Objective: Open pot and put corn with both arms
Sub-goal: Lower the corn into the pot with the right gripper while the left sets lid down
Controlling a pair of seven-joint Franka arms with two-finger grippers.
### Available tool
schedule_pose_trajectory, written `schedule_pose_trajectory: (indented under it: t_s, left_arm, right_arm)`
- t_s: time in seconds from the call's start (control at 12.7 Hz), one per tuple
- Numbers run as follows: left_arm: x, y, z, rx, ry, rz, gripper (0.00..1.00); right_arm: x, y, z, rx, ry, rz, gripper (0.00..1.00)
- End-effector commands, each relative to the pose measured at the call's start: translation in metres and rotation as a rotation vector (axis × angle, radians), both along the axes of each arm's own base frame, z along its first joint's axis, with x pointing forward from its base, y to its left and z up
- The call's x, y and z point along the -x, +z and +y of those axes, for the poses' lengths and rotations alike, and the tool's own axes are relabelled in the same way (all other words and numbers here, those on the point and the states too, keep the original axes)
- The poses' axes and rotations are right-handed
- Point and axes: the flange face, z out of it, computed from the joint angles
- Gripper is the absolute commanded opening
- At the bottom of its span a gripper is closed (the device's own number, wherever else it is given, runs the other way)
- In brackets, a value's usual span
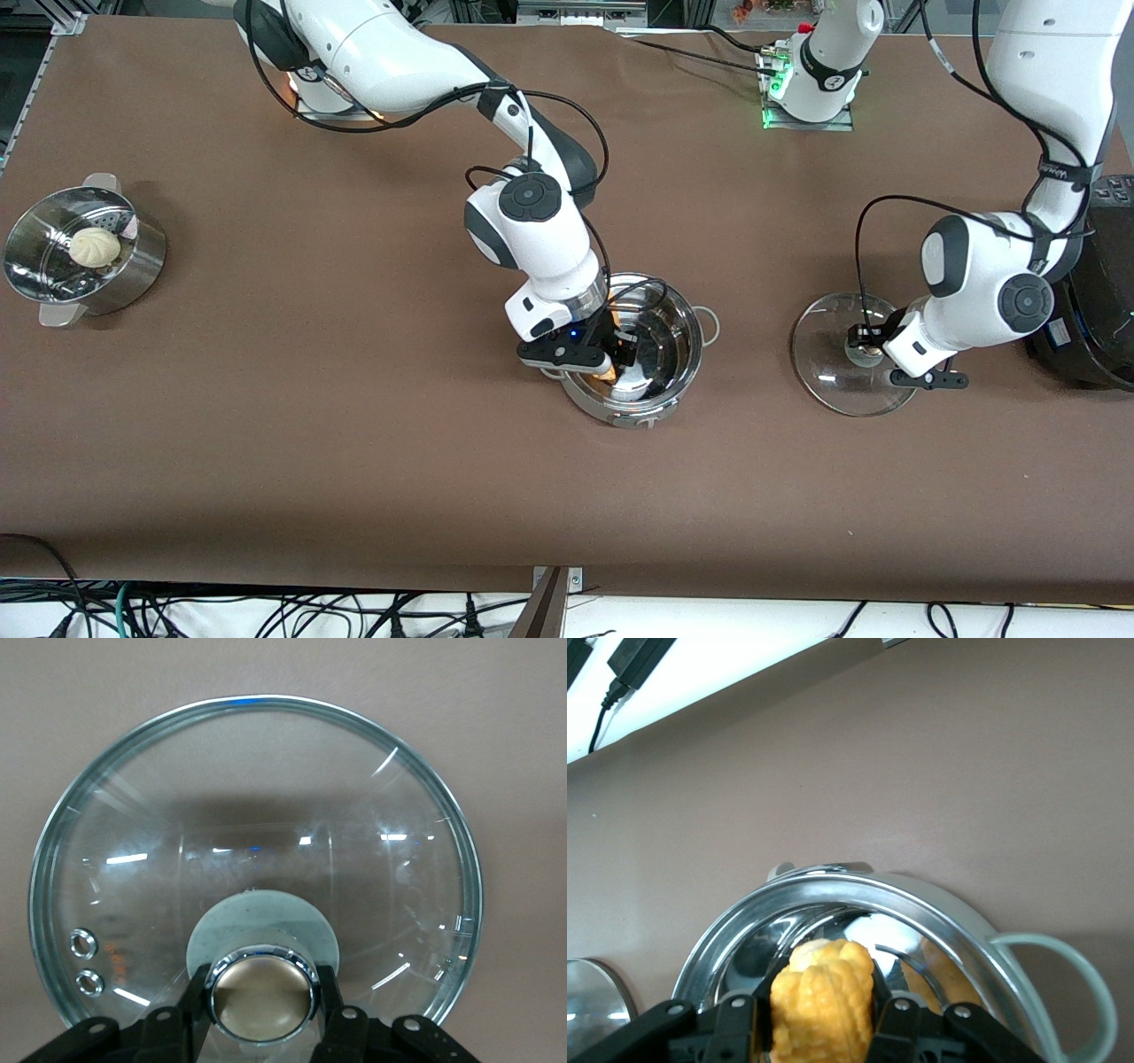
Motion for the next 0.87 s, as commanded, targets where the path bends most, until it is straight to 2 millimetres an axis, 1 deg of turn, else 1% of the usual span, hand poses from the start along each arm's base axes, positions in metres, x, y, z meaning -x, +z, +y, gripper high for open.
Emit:
schedule_pose_trajectory:
  t_s: [0.0,0.08,0.16,0.24,0.39,0.47,0.55,0.63,0.71,0.79]
  left_arm:
    - [-0.002,0.002,0.003,-0.002,0.000,-0.006,0.35]
    - [-0.002,0.000,0.006,0.000,0.007,-0.003,0.52]
    - [-0.002,-0.001,0.006,0.003,0.009,-0.002,0.96]
    - [-0.002,0.003,0.010,0.005,0.017,0.001,1.00]
    - [-0.005,0.034,0.015,0.001,0.020,-0.012,1.00]
    - [-0.006,0.059,0.024,-0.004,0.028,-0.038,1.00]
    - [-0.006,0.083,0.027,-0.009,0.031,-0.064,1.00]
    - [-0.006,0.109,0.028,-0.016,0.036,-0.089,1.00]
    - [-0.002,0.140,0.027,-0.023,0.035,-0.110,1.00]
    - [0.003,0.177,0.026,-0.028,0.032,-0.120,1.00]
  right_arm:
    - [0.007,-0.010,0.018,-0.020,0.014,-0.036,0.27]
    - [0.011,-0.017,0.023,-0.015,0.022,-0.044,0.27]
    - [0.012,-0.019,0.026,-0.016,0.025,-0.053,0.27]
    - [0.013,-0.017,0.027,-0.025,0.028,-0.062,0.30]
    - [0.013,-0.018,0.028,-0.031,0.028,-0.067,0.31]
    - [0.013,-0.017,0.029,-0.039,0.030,-0.072,0.50]
    - [0.012,-0.018,0.027,-0.030,0.036,-0.082,0.99]
    - [0.011,-0.020,0.027,0.004,0.062,-0.118,1.00]
    - [0.011,-0.019,0.027,0.006,0.067,-0.125,1.00]
    - [0.011,-0.019,0.027,0.010,0.070,-0.128,1.00]
